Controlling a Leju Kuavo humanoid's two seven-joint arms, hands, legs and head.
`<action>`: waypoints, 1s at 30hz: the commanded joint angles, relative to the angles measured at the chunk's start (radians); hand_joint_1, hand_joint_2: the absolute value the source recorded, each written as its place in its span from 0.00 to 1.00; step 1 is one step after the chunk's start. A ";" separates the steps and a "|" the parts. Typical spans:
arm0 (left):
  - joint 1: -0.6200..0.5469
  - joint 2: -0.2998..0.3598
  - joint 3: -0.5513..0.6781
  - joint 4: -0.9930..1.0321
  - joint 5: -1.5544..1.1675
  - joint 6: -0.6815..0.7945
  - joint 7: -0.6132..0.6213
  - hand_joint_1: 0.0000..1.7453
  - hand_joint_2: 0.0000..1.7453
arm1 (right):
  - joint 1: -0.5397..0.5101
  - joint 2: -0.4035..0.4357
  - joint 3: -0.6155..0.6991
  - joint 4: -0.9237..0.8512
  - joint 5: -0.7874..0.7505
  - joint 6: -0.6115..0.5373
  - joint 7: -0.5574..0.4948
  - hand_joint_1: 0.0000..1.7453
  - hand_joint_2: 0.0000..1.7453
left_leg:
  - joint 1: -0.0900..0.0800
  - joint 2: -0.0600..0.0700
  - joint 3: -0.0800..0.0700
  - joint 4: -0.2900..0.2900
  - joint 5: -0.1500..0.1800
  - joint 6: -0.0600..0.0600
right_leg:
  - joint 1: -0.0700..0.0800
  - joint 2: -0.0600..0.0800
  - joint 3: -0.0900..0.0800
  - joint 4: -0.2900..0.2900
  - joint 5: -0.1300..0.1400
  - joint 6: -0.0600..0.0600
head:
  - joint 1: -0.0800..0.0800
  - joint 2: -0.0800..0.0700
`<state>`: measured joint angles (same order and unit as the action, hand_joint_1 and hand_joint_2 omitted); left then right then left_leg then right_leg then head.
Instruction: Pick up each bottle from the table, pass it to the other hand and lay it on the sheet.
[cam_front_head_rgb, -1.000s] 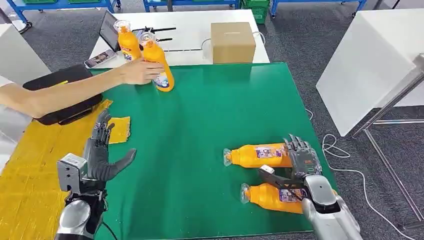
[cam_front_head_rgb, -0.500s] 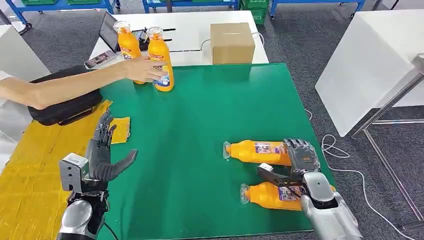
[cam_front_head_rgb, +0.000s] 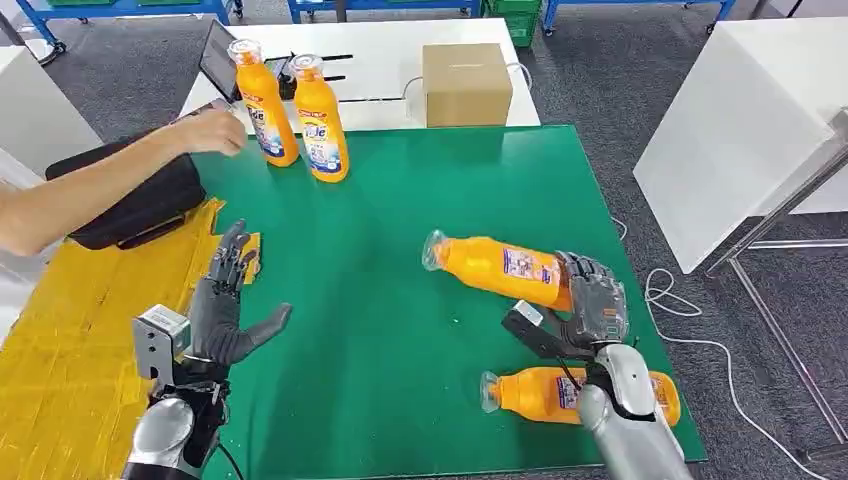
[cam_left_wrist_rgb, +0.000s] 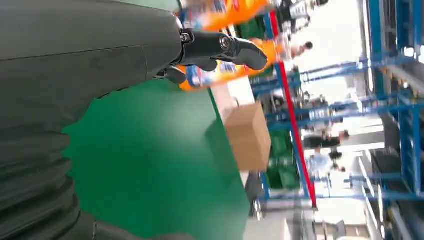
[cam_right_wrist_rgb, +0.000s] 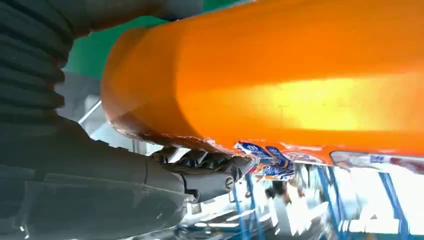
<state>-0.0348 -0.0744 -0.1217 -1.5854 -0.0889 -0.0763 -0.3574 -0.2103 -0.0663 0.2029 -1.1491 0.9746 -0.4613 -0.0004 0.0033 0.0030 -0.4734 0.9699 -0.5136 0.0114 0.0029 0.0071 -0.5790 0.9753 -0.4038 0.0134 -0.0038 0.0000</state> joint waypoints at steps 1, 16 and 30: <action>-0.052 0.044 -0.104 0.062 -0.005 -0.026 0.018 0.00 1.00 | 0.021 0.091 -0.084 -0.106 -0.093 -0.047 -0.070 1.00 1.00 | 0.001 -0.001 0.002 -0.001 -0.001 0.000 | 0.001 -0.001 0.003 -0.002 -0.001 0.001 | 0.000 0.000; -0.205 0.043 -0.259 0.174 0.054 -0.102 0.056 0.00 1.00 | -0.048 0.202 0.011 -0.065 -0.555 0.108 -0.274 1.00 1.00 | 0.000 -0.001 -0.002 0.000 0.000 -0.001 | 0.000 -0.002 -0.001 -0.001 0.000 0.000 | 0.001 0.000; -0.328 0.007 -0.317 0.254 0.174 -0.073 0.085 0.00 1.00 | -0.109 0.244 0.216 0.057 -0.626 0.154 -0.304 1.00 1.00 | 0.000 -0.001 -0.002 0.000 0.000 0.000 | 0.000 -0.001 -0.001 0.000 0.000 0.001 | 0.000 0.000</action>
<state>-0.2485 -0.0561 -0.3781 -1.4565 0.0378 -0.1663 -0.2876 -0.2339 0.1614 0.2762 -1.2417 0.3673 -0.3185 -0.2953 0.0031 0.0026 -0.4761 0.9700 -0.5132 0.0113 0.0024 0.0070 -0.5815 0.9758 -0.4038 0.0134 -0.0034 0.0000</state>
